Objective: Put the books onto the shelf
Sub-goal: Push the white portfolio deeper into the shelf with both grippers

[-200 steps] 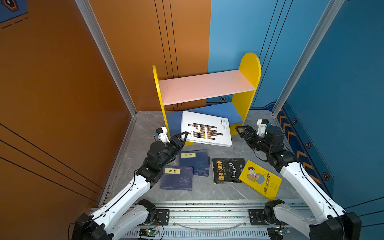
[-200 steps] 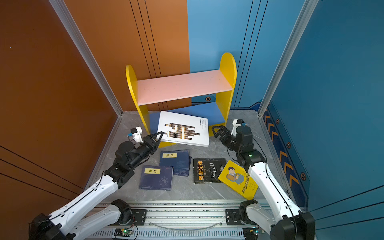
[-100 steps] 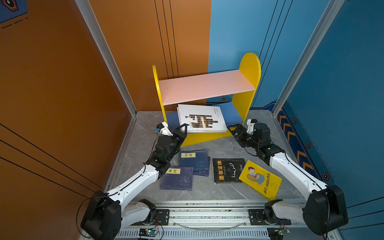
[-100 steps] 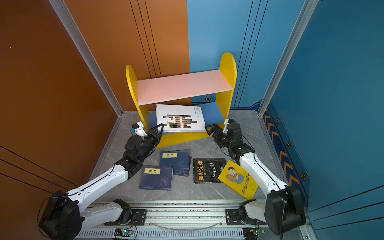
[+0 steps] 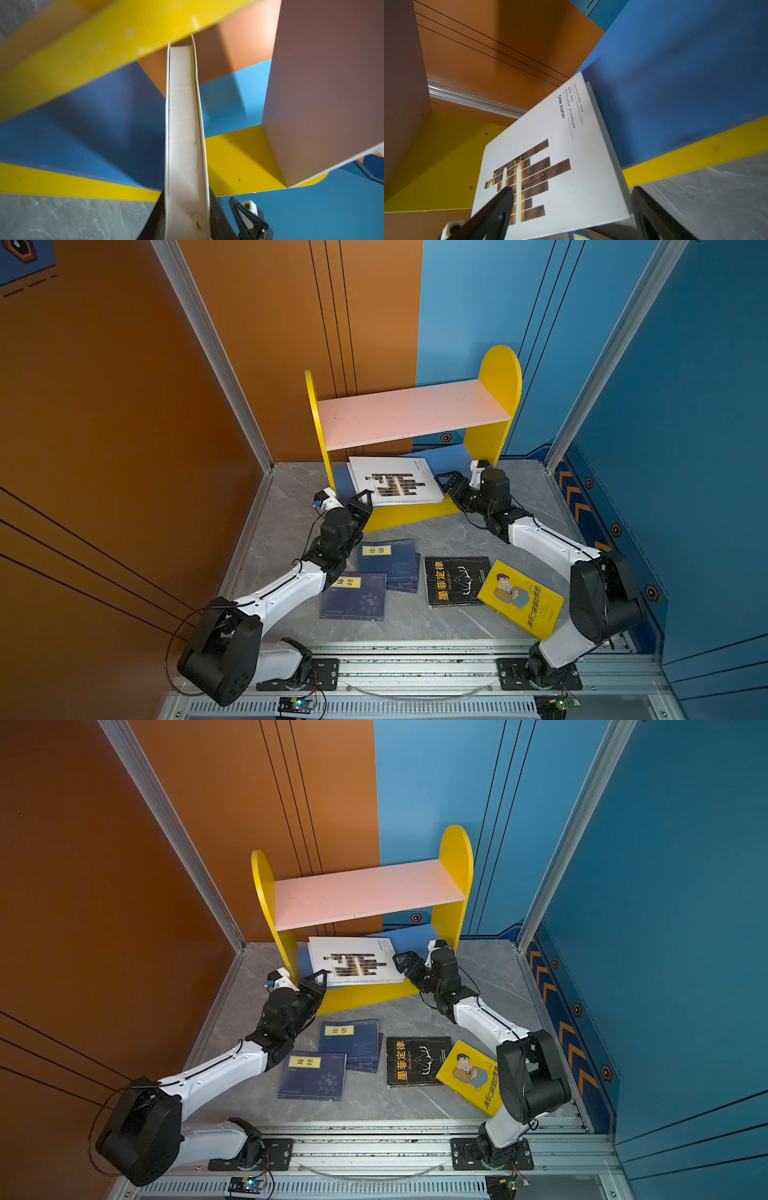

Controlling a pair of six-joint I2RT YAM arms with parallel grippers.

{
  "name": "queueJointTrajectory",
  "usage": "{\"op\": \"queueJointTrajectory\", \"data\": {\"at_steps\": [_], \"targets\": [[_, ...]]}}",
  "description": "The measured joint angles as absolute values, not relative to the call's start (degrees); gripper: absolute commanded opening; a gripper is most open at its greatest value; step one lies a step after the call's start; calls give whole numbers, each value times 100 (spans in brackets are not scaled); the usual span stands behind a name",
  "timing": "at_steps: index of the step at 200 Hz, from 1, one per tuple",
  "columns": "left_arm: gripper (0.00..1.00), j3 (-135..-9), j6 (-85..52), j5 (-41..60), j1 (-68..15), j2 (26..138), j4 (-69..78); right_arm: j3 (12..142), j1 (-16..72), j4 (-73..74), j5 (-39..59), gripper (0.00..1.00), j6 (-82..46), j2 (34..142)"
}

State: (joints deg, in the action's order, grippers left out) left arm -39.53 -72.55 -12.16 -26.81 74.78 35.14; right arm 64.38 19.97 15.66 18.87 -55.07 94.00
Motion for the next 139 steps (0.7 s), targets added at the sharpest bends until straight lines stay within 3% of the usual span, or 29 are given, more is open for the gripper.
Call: {"op": "queueJointTrajectory", "data": {"at_steps": [49, 57, 73, 96, 108, 139], "targets": [[19, -3955, -7406, -1245, -2646, 7627, 3677, 6761, 2106, 1599, 1752, 90, -5384, 9850], [29, -3955, -7441, -1240, -2626, 7662, 3704, 6799, 2119, 1579, 1728, 90, -5358, 9907], [62, -3957, -7511, -1238, -2593, 7736, 3736, 6879, 2147, 1564, 1669, 90, -5297, 10009], [92, -3957, -7533, -1194, -2580, 7797, 3704, 6993, 2202, 1544, 1640, 90, -5240, 10101], [100, -3997, -7572, -1192, -2580, 7789, 3531, 7046, 2224, 1546, 1636, 90, -5231, 10127], [98, -4327, -7568, -1267, -2593, 7531, 2379, 7100, 2265, 1544, 1625, 90, -5227, 10136]]}}
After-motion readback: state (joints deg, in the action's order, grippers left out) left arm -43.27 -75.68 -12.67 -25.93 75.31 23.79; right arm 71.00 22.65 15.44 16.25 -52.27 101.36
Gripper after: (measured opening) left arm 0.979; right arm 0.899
